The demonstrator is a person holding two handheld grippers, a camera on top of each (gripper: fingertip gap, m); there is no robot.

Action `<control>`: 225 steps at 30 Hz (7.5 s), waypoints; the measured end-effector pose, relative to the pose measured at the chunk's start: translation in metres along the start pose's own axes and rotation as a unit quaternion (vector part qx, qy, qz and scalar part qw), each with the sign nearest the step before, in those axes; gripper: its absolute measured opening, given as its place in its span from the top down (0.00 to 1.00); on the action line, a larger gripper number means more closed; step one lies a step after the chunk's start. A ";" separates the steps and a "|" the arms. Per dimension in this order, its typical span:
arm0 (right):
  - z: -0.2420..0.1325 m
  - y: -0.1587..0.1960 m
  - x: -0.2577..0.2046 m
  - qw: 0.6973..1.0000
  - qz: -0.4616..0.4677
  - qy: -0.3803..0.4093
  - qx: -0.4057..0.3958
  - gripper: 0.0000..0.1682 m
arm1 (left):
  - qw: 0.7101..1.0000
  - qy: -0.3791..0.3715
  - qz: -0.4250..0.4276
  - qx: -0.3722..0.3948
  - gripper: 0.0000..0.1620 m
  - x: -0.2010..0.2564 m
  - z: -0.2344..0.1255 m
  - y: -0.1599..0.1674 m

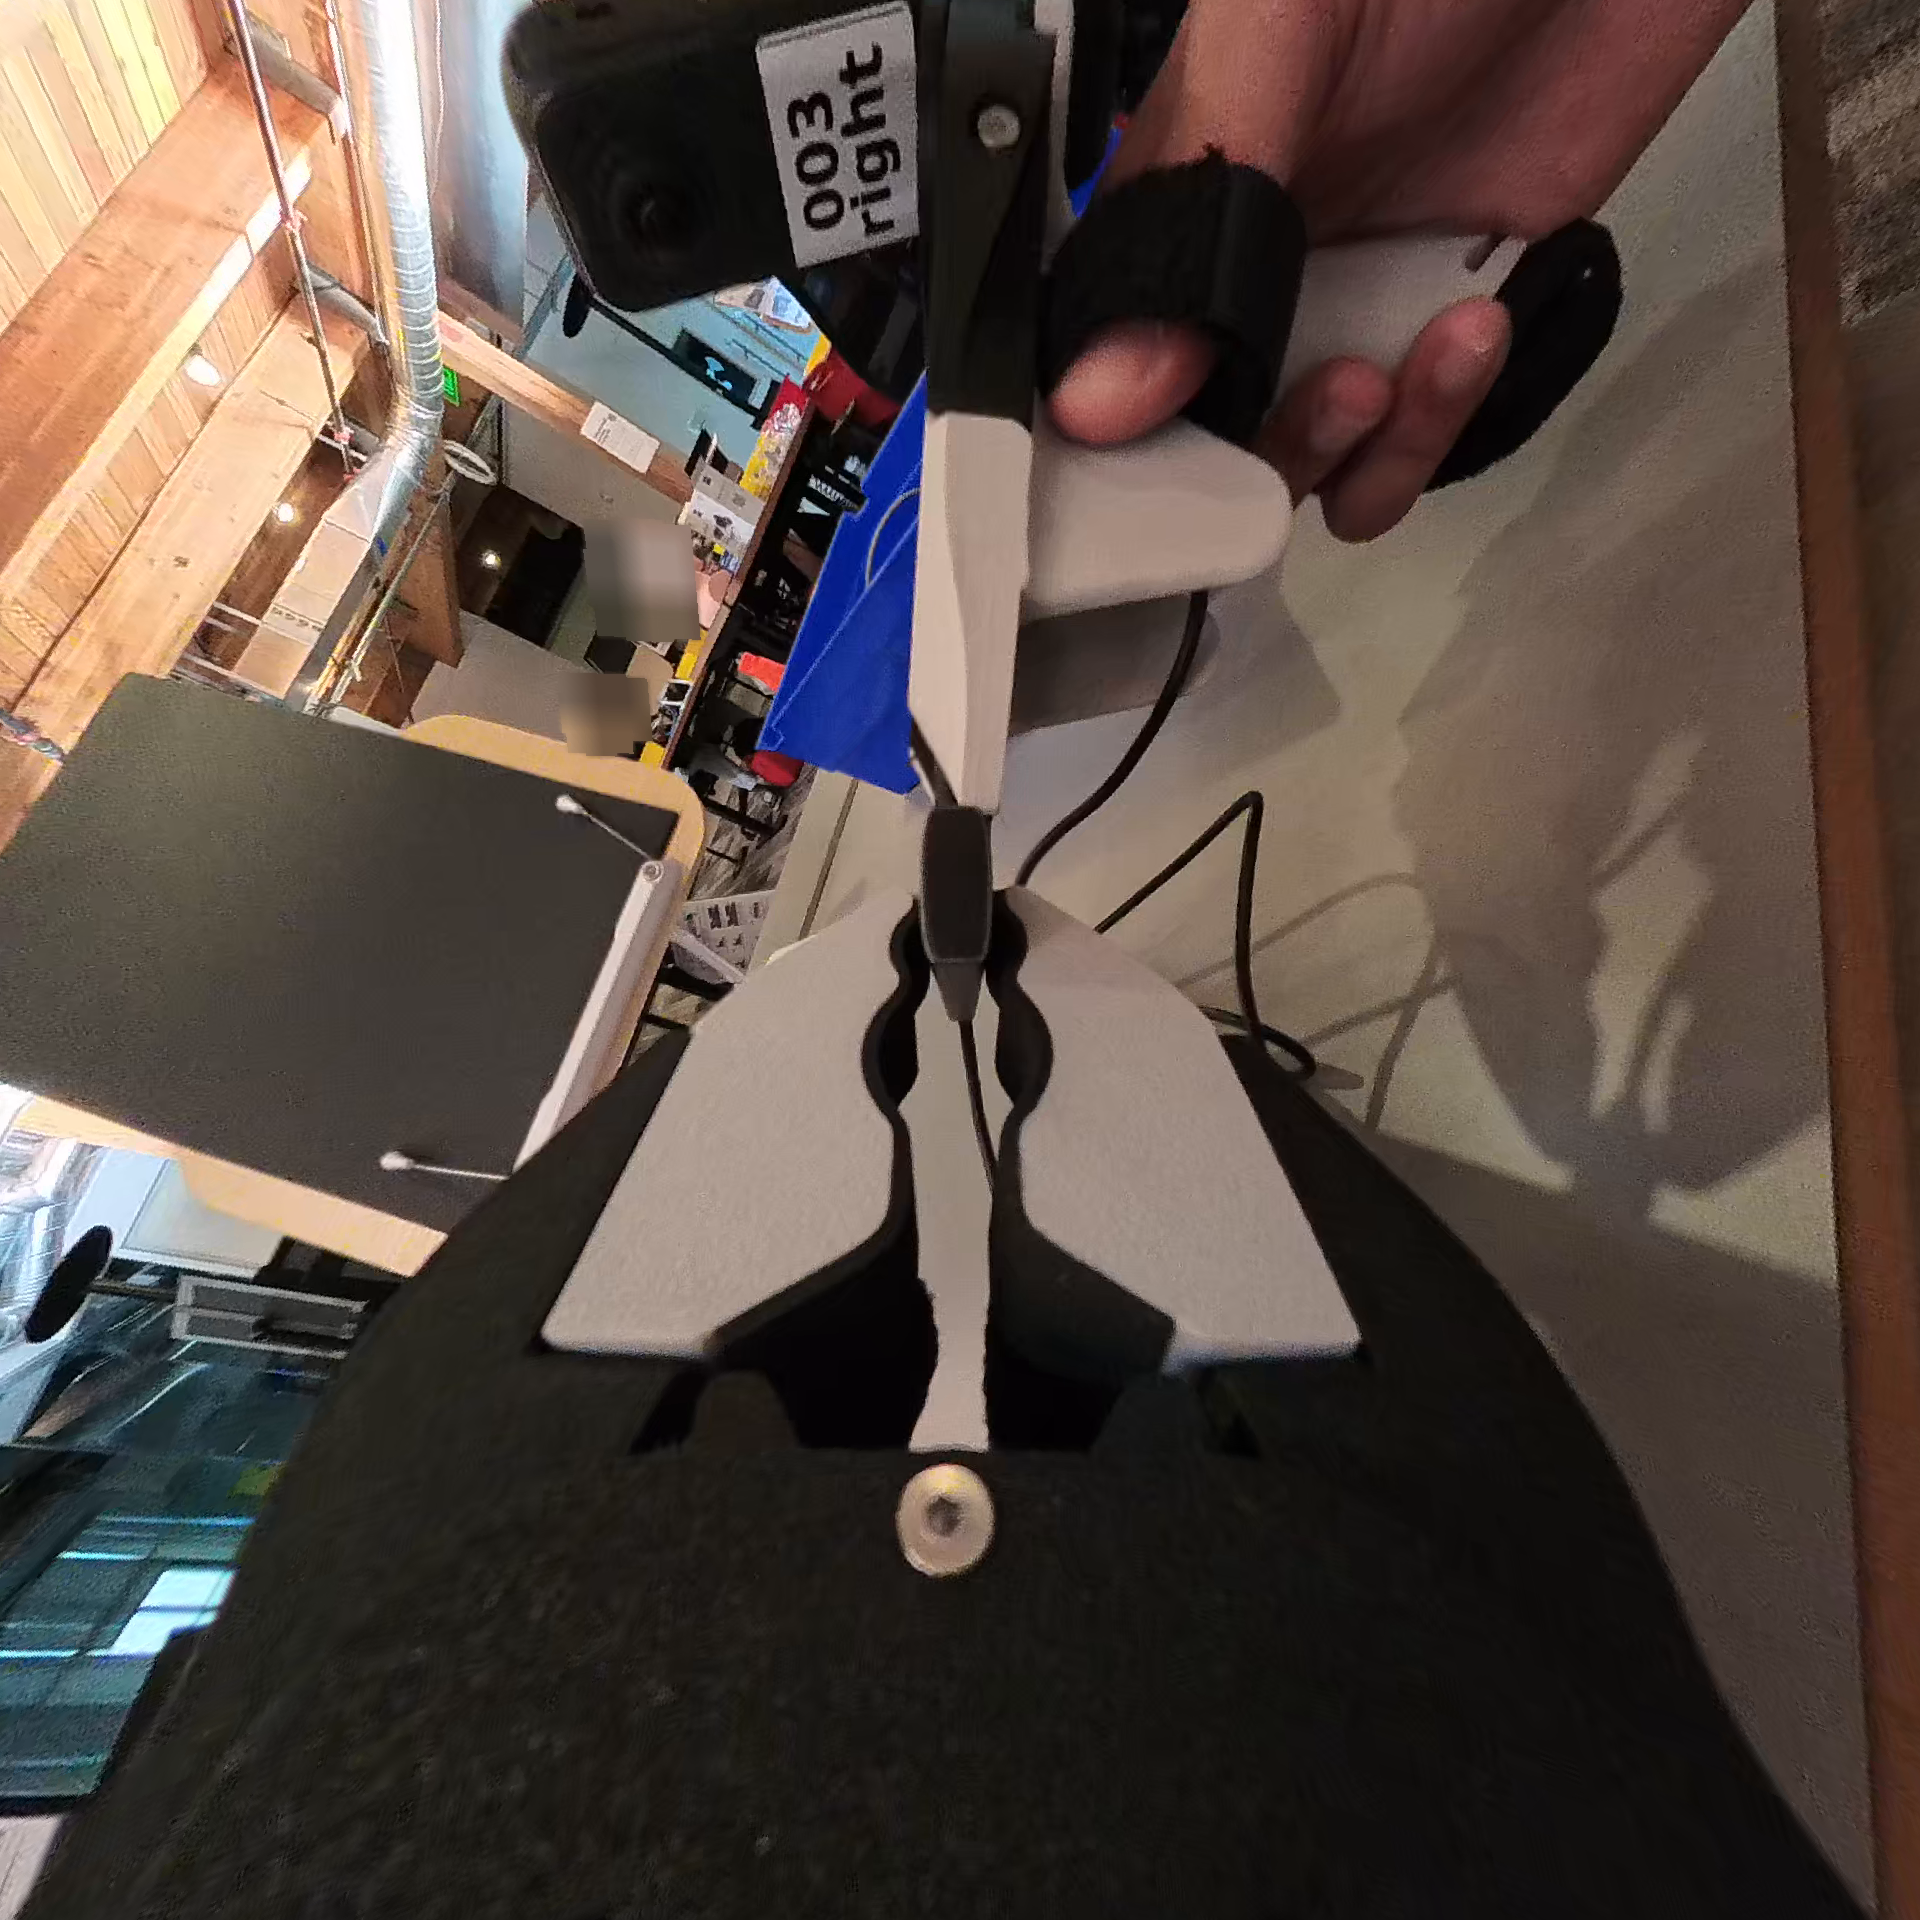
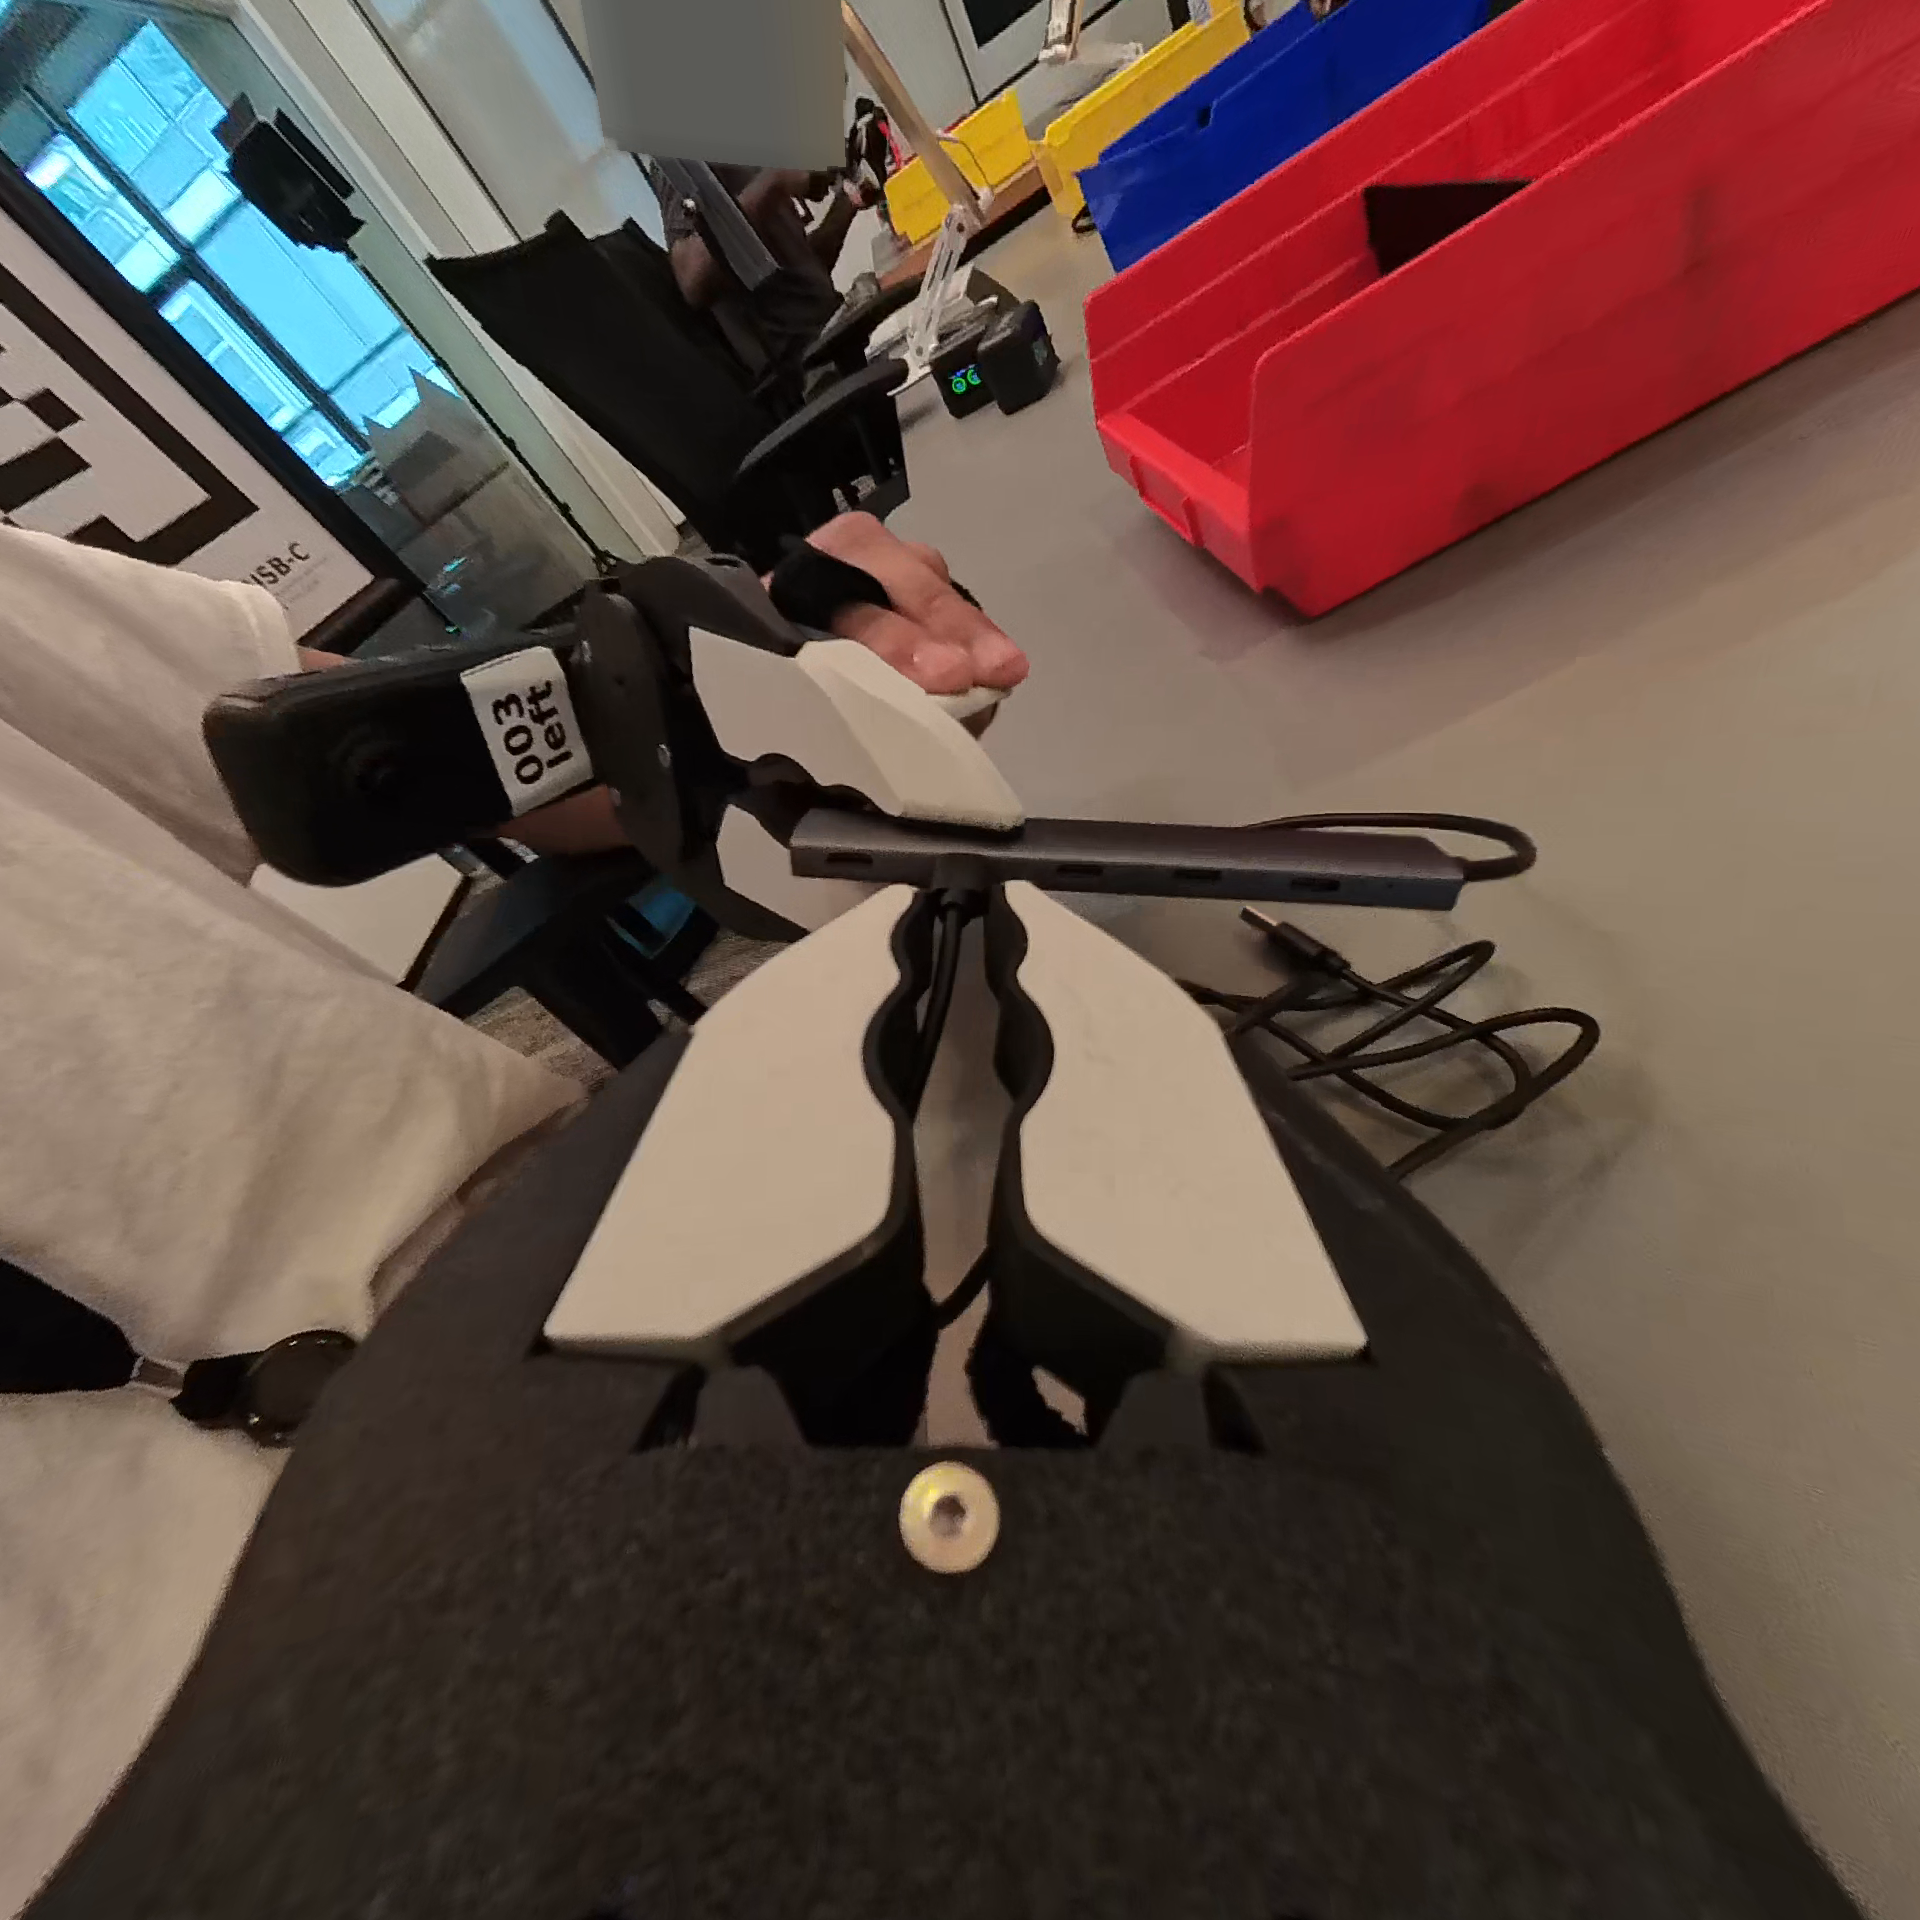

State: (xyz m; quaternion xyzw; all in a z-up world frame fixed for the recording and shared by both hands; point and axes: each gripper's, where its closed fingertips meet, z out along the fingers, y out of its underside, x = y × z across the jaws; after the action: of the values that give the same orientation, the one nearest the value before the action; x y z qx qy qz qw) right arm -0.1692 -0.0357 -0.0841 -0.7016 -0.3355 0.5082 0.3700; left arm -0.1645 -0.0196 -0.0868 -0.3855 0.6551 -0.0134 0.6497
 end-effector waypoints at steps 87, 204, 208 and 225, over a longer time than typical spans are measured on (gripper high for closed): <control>-0.297 -0.057 0.324 0.876 -0.044 0.312 -0.366 0.91 | 0.756 0.100 -0.620 0.182 1.00 -0.054 -0.027 0.023; -0.305 0.060 0.140 0.723 0.067 0.676 0.122 0.91 | 0.877 -0.077 -0.447 -0.155 0.87 -0.013 0.187 -0.004; -0.296 0.058 0.139 0.724 0.065 0.677 0.116 0.96 | 0.855 -0.045 -0.474 -0.203 0.90 -0.004 0.185 0.016; -0.178 -0.018 0.105 0.711 0.053 0.675 0.187 0.98 | 0.831 -0.164 -0.499 -0.184 0.97 -0.082 0.066 0.070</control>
State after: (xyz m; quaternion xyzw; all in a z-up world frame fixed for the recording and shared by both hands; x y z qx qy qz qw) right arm 0.0277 0.0300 -0.0802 -0.7912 0.1436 -0.0298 0.5937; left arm -0.1532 0.1049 -0.0645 -0.7688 0.2475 -0.1519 0.5697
